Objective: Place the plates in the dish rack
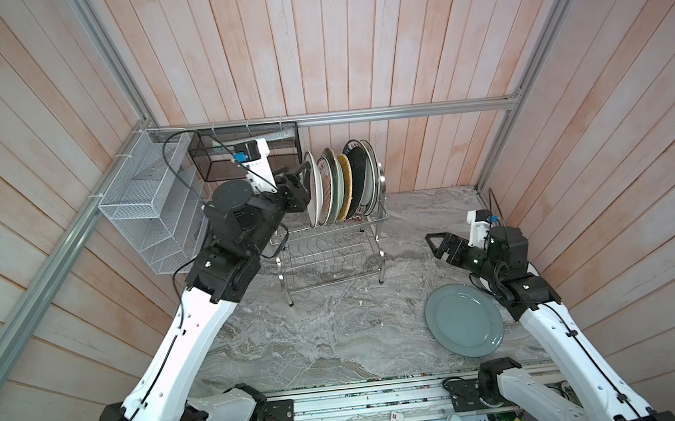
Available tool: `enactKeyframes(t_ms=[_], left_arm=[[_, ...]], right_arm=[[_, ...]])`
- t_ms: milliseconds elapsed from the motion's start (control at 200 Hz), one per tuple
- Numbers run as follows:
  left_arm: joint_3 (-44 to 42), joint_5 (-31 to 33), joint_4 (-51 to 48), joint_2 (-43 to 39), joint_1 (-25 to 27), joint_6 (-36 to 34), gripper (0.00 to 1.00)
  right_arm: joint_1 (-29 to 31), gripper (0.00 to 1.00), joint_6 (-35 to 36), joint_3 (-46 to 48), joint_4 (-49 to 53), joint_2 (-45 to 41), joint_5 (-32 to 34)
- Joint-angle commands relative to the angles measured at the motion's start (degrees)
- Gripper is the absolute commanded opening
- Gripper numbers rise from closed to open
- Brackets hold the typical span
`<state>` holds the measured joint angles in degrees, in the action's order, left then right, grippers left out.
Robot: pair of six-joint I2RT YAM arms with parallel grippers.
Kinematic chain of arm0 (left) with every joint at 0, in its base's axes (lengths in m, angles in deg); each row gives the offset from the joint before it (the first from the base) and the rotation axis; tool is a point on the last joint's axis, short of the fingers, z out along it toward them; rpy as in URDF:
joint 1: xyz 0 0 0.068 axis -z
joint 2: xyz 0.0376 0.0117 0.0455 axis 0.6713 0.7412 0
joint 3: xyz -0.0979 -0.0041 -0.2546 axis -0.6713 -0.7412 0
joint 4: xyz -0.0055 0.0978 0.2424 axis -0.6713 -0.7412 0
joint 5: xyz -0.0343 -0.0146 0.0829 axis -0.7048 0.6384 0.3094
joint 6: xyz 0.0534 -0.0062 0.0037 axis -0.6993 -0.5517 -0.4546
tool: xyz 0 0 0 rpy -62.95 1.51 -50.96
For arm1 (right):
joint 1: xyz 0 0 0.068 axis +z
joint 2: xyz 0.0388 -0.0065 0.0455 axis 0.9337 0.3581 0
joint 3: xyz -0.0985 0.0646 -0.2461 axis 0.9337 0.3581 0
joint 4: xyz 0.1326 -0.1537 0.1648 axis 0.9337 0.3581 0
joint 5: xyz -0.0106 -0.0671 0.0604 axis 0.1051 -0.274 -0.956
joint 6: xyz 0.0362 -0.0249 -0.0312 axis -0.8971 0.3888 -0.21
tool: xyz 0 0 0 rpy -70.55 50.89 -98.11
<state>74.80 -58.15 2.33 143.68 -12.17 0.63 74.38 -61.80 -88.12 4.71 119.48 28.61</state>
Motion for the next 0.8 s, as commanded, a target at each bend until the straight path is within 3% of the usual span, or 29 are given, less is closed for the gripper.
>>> enactKeyframes(t_ms=[0,70,190,405,540,795], left_arm=[[-5.1,-5.4,0.5,-6.9,-1.0,-2.0,0.66],[-9.9,-7.8,0.2,-11.3,-1.3,-4.4,0.77],[-16.8,-13.1,-2.5,-18.1,-1.3,-8.2,1.00],[-31.0,-30.1,-2.5,-26.7,-1.3,-11.3,1.00],[-40.6,-39.1,4.3,-28.2,-1.3,-7.3,1.00],[-49.5,-44.9,15.8,-24.7,-1.2,-0.8,1.00]], right_arm=[[-9.6,0.98,-7.4,2.8,4.2,-1.7,2.1],[-17.2,0.98,-10.3,5.7,2.9,-2.6,-0.1],[-23.6,0.98,-12.0,8.8,2.9,-3.2,4.0],[-33.1,0.98,-14.2,15.5,-1.2,-4.6,4.9],[-38.1,0.97,-15.3,20.6,-3.7,-5.9,3.8],[-46.9,0.97,-13.6,26.3,-3.5,-9.1,0.1]])
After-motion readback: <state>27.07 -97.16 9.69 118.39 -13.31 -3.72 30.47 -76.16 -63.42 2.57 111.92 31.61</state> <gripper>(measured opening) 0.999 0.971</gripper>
